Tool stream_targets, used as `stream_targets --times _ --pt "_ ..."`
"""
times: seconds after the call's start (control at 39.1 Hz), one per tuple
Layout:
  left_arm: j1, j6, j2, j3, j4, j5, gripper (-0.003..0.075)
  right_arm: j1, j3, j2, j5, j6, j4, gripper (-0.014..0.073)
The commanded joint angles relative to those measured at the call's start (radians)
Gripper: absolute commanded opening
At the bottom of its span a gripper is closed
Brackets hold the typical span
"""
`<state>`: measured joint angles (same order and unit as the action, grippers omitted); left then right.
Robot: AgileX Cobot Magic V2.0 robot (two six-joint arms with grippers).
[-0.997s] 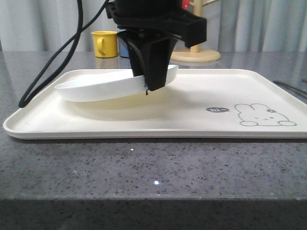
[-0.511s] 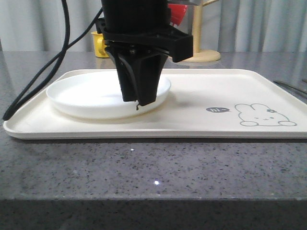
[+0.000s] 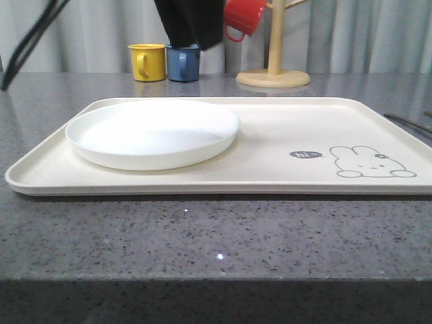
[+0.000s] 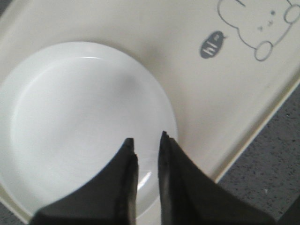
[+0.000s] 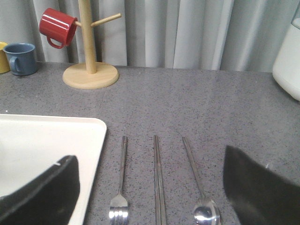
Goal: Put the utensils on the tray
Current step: 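Open the left gripper and lift it away from the plate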
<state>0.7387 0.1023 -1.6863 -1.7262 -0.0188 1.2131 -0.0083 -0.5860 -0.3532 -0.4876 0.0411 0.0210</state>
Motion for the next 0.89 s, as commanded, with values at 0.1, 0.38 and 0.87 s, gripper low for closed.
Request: stream_targets --times 0.1,0.38,0.87 --pt "-0.14 -0.031 0.193 0.135 -0.007 -0.193 -0.0018 -0.007 -0.034 -0.015 0.08 -0.007 0.013 0.0642" --pt "-0.37 -0.035 0.561 0.629 0.084 -0.569 -0.0018 -0.007 -0.034 -0.015 0.08 -0.007 0.013 0.0642" --pt "-0.43 -0.035 1.383 1.262 0.096 -0.878 -0.0018 -0.007 -0.034 -0.015 0.081 -0.007 0.013 0.0642"
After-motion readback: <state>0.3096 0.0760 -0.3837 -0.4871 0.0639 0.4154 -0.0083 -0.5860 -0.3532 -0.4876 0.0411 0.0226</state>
